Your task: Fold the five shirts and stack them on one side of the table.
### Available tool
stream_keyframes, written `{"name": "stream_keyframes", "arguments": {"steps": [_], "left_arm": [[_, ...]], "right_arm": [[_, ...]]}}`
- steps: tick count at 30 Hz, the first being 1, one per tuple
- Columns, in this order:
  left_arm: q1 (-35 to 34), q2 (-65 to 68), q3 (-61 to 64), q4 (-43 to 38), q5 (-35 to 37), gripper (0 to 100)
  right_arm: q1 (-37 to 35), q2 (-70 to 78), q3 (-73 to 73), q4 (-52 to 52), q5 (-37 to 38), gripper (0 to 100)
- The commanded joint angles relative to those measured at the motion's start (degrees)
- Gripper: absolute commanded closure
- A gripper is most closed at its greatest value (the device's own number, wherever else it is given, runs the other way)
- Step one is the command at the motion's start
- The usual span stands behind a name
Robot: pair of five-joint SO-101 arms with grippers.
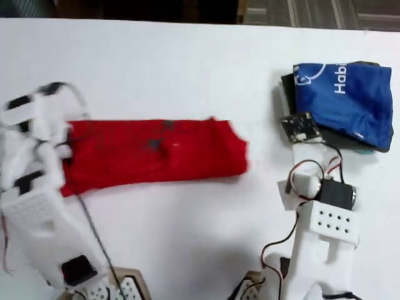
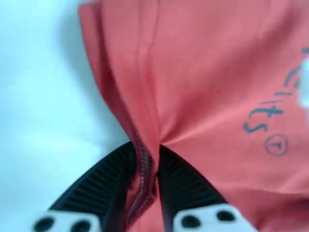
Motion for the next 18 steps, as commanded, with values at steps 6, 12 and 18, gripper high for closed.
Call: {"name": "stream_keyframes", "arguments": {"steps": [6, 12, 18], "left_arm": [[-10.8, -0.7, -11.8, 12.7, -5.3, 97], [-5.2, -1.4, -13.1, 20.4, -4.8, 97], [2.2, -6.4, -11.6, 20.6, -1.6, 97]], "right_arm": [[2.4, -1.5, 14.2, -13.6, 0.4, 97.9], [2.2, -1.5, 23.0, -23.3, 0.4, 97.9], [2.3, -1.5, 29.2, -29.3, 0.4, 97.9]]}}
